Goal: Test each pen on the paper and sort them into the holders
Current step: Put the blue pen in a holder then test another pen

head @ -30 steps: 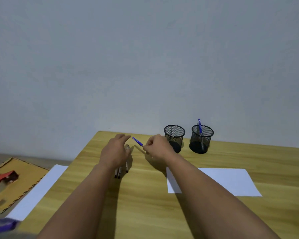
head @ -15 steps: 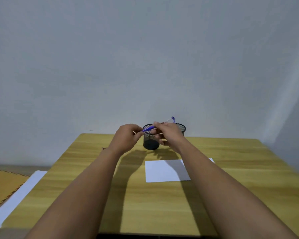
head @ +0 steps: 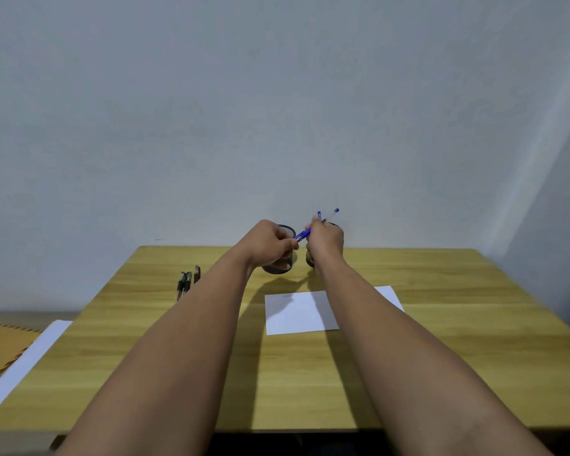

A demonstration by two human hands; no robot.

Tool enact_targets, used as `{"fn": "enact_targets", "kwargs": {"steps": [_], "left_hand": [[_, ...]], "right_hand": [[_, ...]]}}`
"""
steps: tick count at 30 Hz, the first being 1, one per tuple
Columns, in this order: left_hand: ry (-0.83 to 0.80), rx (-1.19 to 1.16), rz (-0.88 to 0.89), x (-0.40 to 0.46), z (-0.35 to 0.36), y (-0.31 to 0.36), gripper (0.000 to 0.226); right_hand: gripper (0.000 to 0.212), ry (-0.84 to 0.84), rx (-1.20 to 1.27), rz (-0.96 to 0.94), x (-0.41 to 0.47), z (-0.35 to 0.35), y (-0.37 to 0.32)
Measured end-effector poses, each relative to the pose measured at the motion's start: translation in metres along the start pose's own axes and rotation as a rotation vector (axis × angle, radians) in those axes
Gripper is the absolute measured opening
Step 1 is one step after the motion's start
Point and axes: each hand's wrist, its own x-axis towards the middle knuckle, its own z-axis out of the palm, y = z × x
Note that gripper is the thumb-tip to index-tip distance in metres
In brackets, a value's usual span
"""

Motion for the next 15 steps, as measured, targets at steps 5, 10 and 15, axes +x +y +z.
{"fn": "enact_targets", "kwargs": {"steps": [5,10,15], "left_hand": [[-0.016,-0.038,-0.186,-0.011,-0.025,-0.054,0.018],[0.235,0.476,-0.163,-0.010,-0.024,-0.104,0.012],[0.310,0.801,-0.077,-0.005,0.002,-0.122,0.023]], "right_hand": [[0.038,0.270,0.031,-0.007,0.048,-0.065,-0.029],[0.027,0.121,-0.017,-0.140,0.033,-0.087,-0.044],[0.014,0.004,-0.102,-0.168,0.018,-0.081,-0.002]]}}
